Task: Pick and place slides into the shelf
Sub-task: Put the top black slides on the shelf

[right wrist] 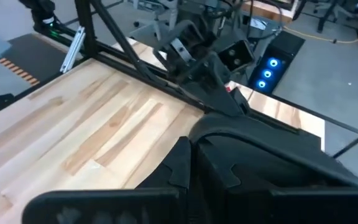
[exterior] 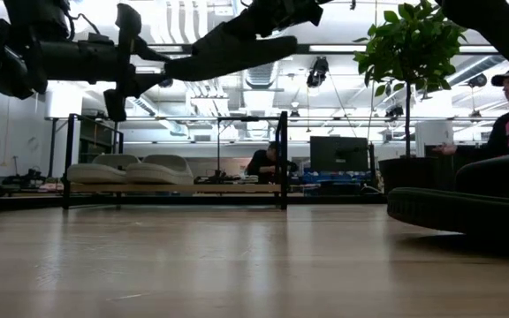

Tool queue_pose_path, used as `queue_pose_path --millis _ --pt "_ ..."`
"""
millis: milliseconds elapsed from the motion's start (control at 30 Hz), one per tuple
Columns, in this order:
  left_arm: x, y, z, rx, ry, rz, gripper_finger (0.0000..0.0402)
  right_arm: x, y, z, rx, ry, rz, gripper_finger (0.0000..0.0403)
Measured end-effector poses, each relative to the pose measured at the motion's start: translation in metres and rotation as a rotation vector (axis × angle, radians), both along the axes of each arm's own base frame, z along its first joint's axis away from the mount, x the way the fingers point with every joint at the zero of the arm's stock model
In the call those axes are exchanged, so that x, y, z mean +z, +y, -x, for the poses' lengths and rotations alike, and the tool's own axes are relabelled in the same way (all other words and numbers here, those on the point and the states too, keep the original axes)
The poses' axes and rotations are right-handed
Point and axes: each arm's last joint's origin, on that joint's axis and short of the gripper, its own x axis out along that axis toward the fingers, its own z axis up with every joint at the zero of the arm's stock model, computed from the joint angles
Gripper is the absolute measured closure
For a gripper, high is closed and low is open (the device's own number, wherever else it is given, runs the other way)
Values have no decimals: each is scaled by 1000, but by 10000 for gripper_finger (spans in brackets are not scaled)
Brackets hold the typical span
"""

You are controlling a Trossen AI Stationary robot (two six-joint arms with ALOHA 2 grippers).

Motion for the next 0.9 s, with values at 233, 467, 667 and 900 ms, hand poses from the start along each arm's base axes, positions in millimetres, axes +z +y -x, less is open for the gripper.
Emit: queue_pose_path --millis 233,467,667,900 --pt "-3 1 -2 19 18 5 369 0 3 -1 18 -7 20 394" --pt "-1 1 -1 44 35 -27 397 0 3 -1 16 -7 21 394" --pt "-1 2 -1 64 46 -40 400 -1 2 -1 7 -5 29 394" --pt "-1 3 0 88 66 -57 401 2 1 -1 -32 5 20 394"
